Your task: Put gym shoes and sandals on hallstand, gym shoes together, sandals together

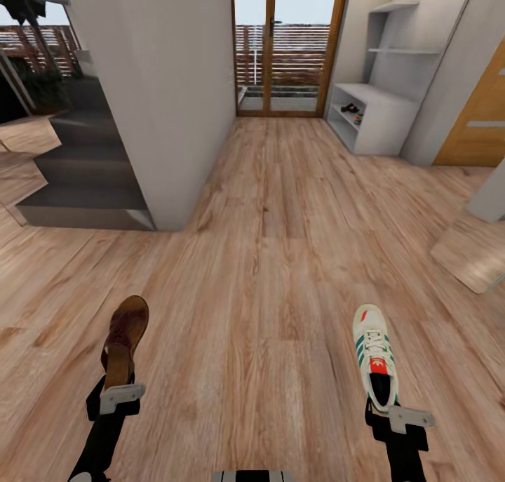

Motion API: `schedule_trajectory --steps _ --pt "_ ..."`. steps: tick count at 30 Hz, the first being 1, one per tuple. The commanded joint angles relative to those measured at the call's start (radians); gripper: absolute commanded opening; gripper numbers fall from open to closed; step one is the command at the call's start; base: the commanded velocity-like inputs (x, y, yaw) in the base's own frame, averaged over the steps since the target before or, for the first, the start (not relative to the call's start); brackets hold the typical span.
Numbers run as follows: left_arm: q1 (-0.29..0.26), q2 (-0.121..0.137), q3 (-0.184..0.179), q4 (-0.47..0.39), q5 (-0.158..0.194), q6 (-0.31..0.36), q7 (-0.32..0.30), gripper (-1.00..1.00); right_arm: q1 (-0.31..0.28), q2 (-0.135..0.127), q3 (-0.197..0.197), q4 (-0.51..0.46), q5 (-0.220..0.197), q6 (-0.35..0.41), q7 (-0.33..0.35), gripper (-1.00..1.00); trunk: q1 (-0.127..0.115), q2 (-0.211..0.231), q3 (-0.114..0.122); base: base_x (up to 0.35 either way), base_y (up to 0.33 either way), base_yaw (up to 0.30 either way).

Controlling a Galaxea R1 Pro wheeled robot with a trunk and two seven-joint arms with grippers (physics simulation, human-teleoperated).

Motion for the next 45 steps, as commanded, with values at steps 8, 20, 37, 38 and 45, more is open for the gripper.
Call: schedule_trajectory --steps 8,20,37,38,45 --pt "0.000 0.000 0.000 0.000 -0.002 0.000 0.000 -1.00 0.001 0.002 0.000 -0.004 -0.001 -0.001 -0.001 -1.00 0.000 0.000 0.000 0.331 0.000 0.000" --pt "0.000 0.000 0.000 0.000 -0.002 0.000 0.002 -1.00 0.001 0.003 0.000 -0.005 -0.001 -0.001 -0.001 -1.00 0.000 0.000 0.000 0.331 -0.037 0.000" --pt "0.000 -0.002 0.000 0.001 -0.004 0.001 0.002 -1.00 0.001 0.004 0.001 -0.007 -0.001 -0.001 -0.001 -1.00 0.000 0.000 0.000 0.331 -0.081 0.000" --pt "0.000 -0.002 0.000 0.001 -0.004 0.001 0.002 -1.00 0.001 0.004 0.001 -0.008 -0.001 -0.001 -0.001 -1.00 0.000 0.000 0.000 0.331 -0.084 0.000" --pt "0.000 -0.002 0.000 0.001 -0.004 0.002 0.002 -1.00 0.002 0.004 0.001 -0.011 -0.001 -0.001 -0.001 -1.00 0.000 0.000 0.000 0.331 -0.085 0.000"
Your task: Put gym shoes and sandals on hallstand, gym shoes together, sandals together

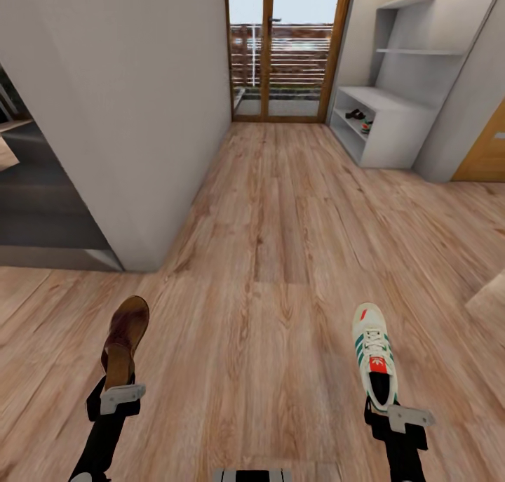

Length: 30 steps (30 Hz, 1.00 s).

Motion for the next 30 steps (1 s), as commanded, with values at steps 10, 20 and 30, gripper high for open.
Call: schedule_trajectory --steps 10,20,30 --pt "0.000 0.000 -0.001 0.000 -0.002 0.000 0.000 -1.00 0.001 0.000 0.000 -0.002 -0.001 -0.001 0.000 -1.00 0.000 0.000 0.000 0.331 -0.049 0.000" --pt "0.000 0.000 0.000 0.000 -0.002 0.000 0.000 -1.00 0.001 0.000 0.000 -0.003 -0.001 -0.001 0.000 -1.00 0.000 0.000 0.000 0.331 -0.009 0.000" --pt "0.000 0.000 0.000 0.000 -0.002 0.000 0.000 -1.00 0.002 0.000 0.000 -0.003 -0.001 -0.001 0.000 -1.00 0.000 0.000 0.000 0.331 -0.001 0.000"
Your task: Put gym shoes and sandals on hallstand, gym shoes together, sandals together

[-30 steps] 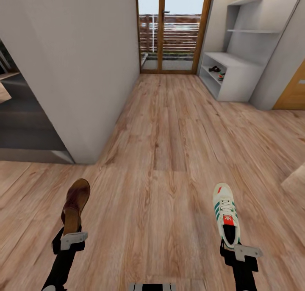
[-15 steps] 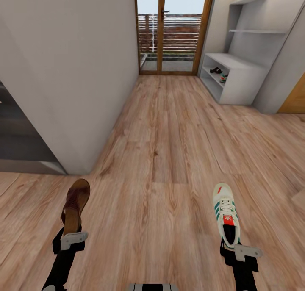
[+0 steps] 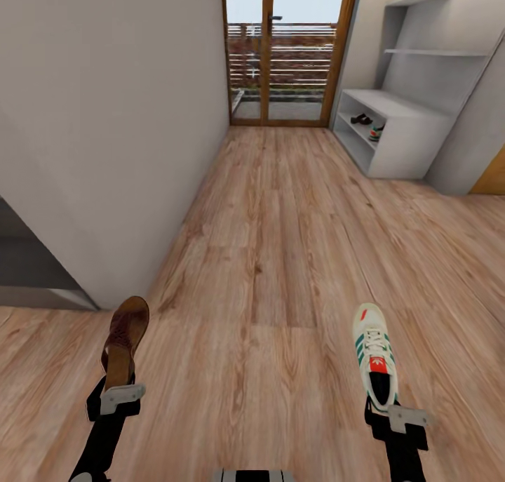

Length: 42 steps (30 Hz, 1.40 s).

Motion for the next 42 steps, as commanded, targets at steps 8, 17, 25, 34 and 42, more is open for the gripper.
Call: schedule_trajectory --steps 8,17,25,34,42 --pt "0.000 0.000 0.000 0.000 -0.002 0.000 0.000 -1.00 0.000 0.000 0.000 0.000 -0.001 0.000 0.000 -1.00 0.000 0.000 0.000 0.331 0.000 0.000" --pt "-0.001 0.000 0.000 0.000 -0.002 0.000 0.000 -1.00 0.000 0.000 0.001 0.000 0.000 -0.001 0.000 -1.00 0.000 0.000 0.000 0.331 0.000 0.000" --pt "0.000 0.000 0.000 0.001 -0.002 0.000 0.000 -1.00 -0.003 -0.001 0.000 0.002 0.000 0.000 0.000 -1.00 0.000 0.000 0.000 0.331 0.000 0.000" --pt "0.000 0.000 0.000 0.001 -0.001 0.000 -0.001 -1.00 -0.003 0.002 0.009 -0.040 0.002 0.000 -0.001 -1.00 0.000 0.000 0.000 0.331 0.000 0.000" --pt "-0.001 0.001 0.000 0.001 -0.002 -0.001 -0.001 -1.00 -0.005 0.002 0.013 -0.055 0.006 0.001 0.000 -1.00 0.000 0.000 0.000 0.331 0.000 0.000"
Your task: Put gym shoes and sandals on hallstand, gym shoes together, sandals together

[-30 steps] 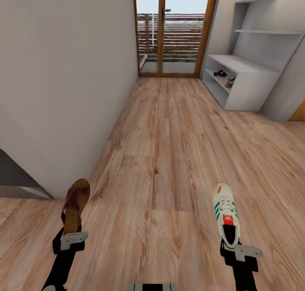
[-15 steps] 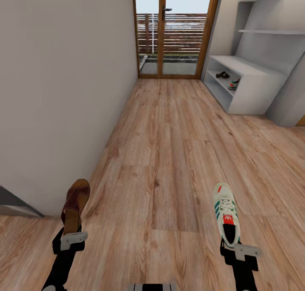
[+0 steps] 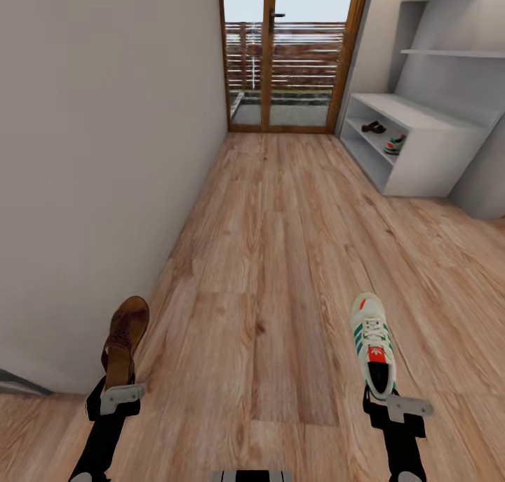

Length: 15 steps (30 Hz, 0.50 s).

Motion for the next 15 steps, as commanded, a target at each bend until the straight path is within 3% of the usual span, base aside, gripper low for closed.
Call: schedule_trajectory --steps 1,15 --pt "0.000 0.000 0.000 0.000 -0.002 0.000 0.000 -1.00 0.000 0.000 0.000 -0.001 0.000 0.000 0.000 -1.00 0.000 0.000 0.000 0.331 0.000 0.000" --pt "0.000 -0.001 -0.001 -0.001 -0.003 -0.001 0.000 -1.00 0.003 -0.001 0.006 0.010 0.002 -0.001 0.000 -1.00 0.000 0.000 0.000 0.331 0.000 0.000"
